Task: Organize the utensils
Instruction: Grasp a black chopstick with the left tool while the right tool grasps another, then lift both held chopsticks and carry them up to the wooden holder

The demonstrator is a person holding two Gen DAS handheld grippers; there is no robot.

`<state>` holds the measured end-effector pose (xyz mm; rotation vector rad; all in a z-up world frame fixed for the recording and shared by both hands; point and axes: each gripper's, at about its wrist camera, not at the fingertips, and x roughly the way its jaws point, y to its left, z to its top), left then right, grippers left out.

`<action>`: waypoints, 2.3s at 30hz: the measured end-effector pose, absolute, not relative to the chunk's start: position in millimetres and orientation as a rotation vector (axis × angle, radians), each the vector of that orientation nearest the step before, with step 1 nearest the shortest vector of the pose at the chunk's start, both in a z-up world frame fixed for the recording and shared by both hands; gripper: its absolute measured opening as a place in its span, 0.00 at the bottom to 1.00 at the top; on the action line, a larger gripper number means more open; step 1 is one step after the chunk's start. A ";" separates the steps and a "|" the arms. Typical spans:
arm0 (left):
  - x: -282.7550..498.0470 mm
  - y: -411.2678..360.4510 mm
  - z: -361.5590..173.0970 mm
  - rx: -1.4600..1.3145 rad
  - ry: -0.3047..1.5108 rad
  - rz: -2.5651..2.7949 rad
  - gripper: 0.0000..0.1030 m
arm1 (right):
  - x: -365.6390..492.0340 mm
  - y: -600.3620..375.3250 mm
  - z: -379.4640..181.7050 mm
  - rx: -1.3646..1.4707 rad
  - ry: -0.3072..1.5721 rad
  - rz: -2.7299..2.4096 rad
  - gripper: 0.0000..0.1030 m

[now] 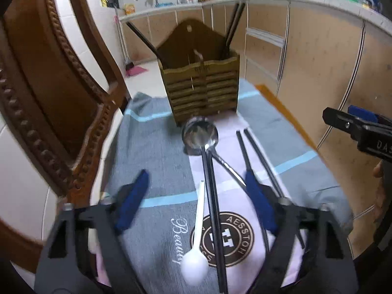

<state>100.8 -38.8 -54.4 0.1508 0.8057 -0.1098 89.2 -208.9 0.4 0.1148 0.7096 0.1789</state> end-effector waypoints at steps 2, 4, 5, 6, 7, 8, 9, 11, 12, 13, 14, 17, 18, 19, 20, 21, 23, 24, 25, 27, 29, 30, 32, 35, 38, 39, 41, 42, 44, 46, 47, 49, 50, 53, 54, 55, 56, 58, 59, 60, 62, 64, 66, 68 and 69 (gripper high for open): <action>114.7 -38.4 -63.4 0.158 0.839 -0.103 0.48 | 100.5 -199.6 -11.5 0.082 0.753 0.178 0.88; 133.7 -37.4 -74.2 0.169 0.878 -0.101 0.44 | 112.6 -189.2 -22.8 0.043 0.802 0.184 0.80; 143.4 -36.2 -79.6 0.167 0.900 -0.103 0.44 | 121.9 -179.2 -30.9 0.006 0.840 0.199 0.77; 150.0 -34.6 -83.9 0.152 0.916 -0.109 0.43 | 126.8 -173.1 -36.6 -0.016 0.858 0.206 0.70; 159.3 -31.1 -89.3 0.117 0.941 -0.119 0.43 | 134.0 -164.6 -43.9 -0.038 0.879 0.216 0.64; 167.6 -28.6 -94.5 0.091 0.962 -0.124 0.42 | 141.2 -157.0 -50.8 -0.051 0.899 0.224 0.61; 172.7 -27.7 -97.9 0.081 0.971 -0.125 0.41 | 144.9 -153.2 -55.5 -0.056 0.912 0.228 0.55; 184.5 -28.9 -106.0 0.083 1.001 -0.133 0.40 | 153.6 -145.4 -64.8 -0.060 0.937 0.233 0.51; 187.6 -30.0 -108.8 0.088 1.012 -0.135 0.39 | 157.7 -140.8 -68.6 -0.062 0.948 0.238 0.49; 191.7 -31.3 -113.2 0.095 1.027 -0.140 0.36 | 160.5 -136.8 -70.6 -0.066 0.954 0.240 0.49; 195.4 -32.1 -117.9 0.102 1.042 -0.140 0.34 | 163.2 -131.8 -72.9 -0.073 0.958 0.244 0.49; 203.0 -31.7 -122.8 0.103 1.048 -0.145 0.34 | 169.1 -118.7 -80.4 -0.104 0.970 0.248 0.48; 204.7 -31.7 -122.8 0.100 1.051 -0.146 0.34 | 171.7 -115.1 -82.8 -0.119 0.973 0.240 0.47; 207.8 -32.1 -122.8 0.099 1.057 -0.148 0.34 | 175.0 -111.8 -87.0 -0.144 0.979 0.226 0.45; 210.5 -32.8 -122.7 0.097 1.061 -0.148 0.34 | 178.6 -109.3 -91.7 -0.161 0.990 0.220 0.45; 213.0 -34.0 -122.5 0.098 1.064 -0.145 0.34 | 180.0 -109.0 -92.0 -0.161 0.981 0.220 0.44; 216.6 -35.7 -122.4 0.090 1.067 -0.140 0.33 | 183.1 -106.6 -92.3 -0.172 0.984 0.216 0.42; 218.3 -35.9 -122.6 0.085 1.068 -0.138 0.33 | 184.1 -104.8 -92.6 -0.179 0.985 0.216 0.41; 217.8 -37.5 -121.3 0.082 1.069 -0.137 0.32 | 184.6 -103.7 -93.2 -0.180 0.985 0.216 0.41; 217.8 -39.8 -120.1 0.087 1.068 -0.141 0.32 | 185.0 -100.9 -94.5 -0.183 0.983 0.217 0.40; 217.9 -42.2 -119.8 0.099 1.068 -0.135 0.32 | 185.7 -100.6 -94.8 -0.177 0.985 0.219 0.40; 217.7 -43.9 -118.9 0.100 1.065 -0.138 0.32 | 186.1 -101.3 -92.9 -0.172 0.986 0.220 0.40; 217.5 -49.6 -117.4 0.115 1.061 -0.135 0.35 | 188.2 -101.6 -92.5 -0.165 0.987 0.221 0.39; 223.6 -48.8 -119.5 0.119 1.072 -0.126 0.35 | 189.1 -101.0 -92.0 -0.159 0.985 0.230 0.29; 227.3 -56.9 -123.5 0.155 1.082 -0.118 0.35 | 193.5 -101.7 -92.1 -0.139 0.993 0.252 0.14; 230.7 -60.7 -126.2 0.175 1.085 -0.112 0.34 | 194.6 -100.5 -91.8 -0.135 0.995 0.256 0.11; 232.8 -65.8 -130.2 0.191 1.074 -0.117 0.28 | 195.4 -100.1 -90.3 -0.124 0.998 0.261 0.10; 233.9 -66.5 -131.0 0.186 1.075 -0.122 0.11 | 196.0 -102.1 -90.0 -0.104 1.000 0.266 0.09; 236.3 -63.9 -131.9 0.148 1.089 -0.135 0.08 | 197.6 -108.0 -87.1 -0.065 0.999 0.270 0.08; 236.4 -58.7 -127.7 0.127 1.086 -0.132 0.08 | 197.5 -114.3 -80.3 -0.030 0.981 0.274 0.07; 234.7 -56.2 -121.1 0.125 1.072 -0.132 0.08 | 196.8 -119.6 -72.9 0.005 0.963 0.286 0.07; 230.7 -48.7 -105.0 0.104 1.038 -0.132 0.07 | 195.2 -126.5 -62.4 0.042 0.944 0.296 0.07; 226.5 -44.1 -93.1 0.092 1.010 -0.132 0.07 | 193.9 -129.7 -56.2 0.056 0.930 0.303 0.07; 210.5 -32.9 -61.5 0.051 0.933 -0.137 0.07 | 187.6 -140.0 -37.7 0.105 0.877 0.315 0.07; 205.8 -28.4 -49.7 0.040 0.903 -0.137 0.07 | 185.0 -144.4 -31.0 0.131 0.860 0.329 0.07; 199.0 -23.8 -35.6 0.028 0.862 -0.139 0.06 | 182.1 -149.4 -24.3 0.158 0.840 0.340 0.07; 193.4 -21.8 -26.9 0.023 0.841 -0.137 0.06 | 178.8 -152.9 -18.7 0.170 0.824 0.350 0.07; 180.2 -14.1 -8.0 0.015 0.790 -0.132 0.06 | 170.5 -160.2 -1.5 0.194 0.777 0.372 0.07; 180.6 -6.4 -1.0 0.009 0.774 -0.132 0.06 | 166.2 -164.2 6.0 0.203 0.756 0.377 0.07; 174.5 -3.8 8.2 -0.002 0.751 -0.135 0.06 | 162.5 -168.5 13.7 0.212 0.733 0.378 0.07; 161.8 1.8 24.8 -0.024 0.708 -0.138 0.06 | 152.0 -176.2 27.7 0.226 0.691 0.370 0.07; 148.6 3.7 39.0 -0.035 0.674 -0.149 0.06 | 140.5 -184.0 42.6 0.236 0.654 0.366 0.07; 132.0 4.6 56.2 -0.037 0.633 -0.167 0.06 | 126.9 -189.5 58.6 0.238 0.617 0.362 0.07; 120.7 7.0 68.8 -0.033 0.607 -0.175 0.06 | 114.8 -192.2 69.7 0.232 0.586 0.363 0.07; 115.4 6.1 74.3 -0.029 0.593 -0.178 0.06 | 108.0 -193.4 75.6 0.225 0.570 0.358 0.07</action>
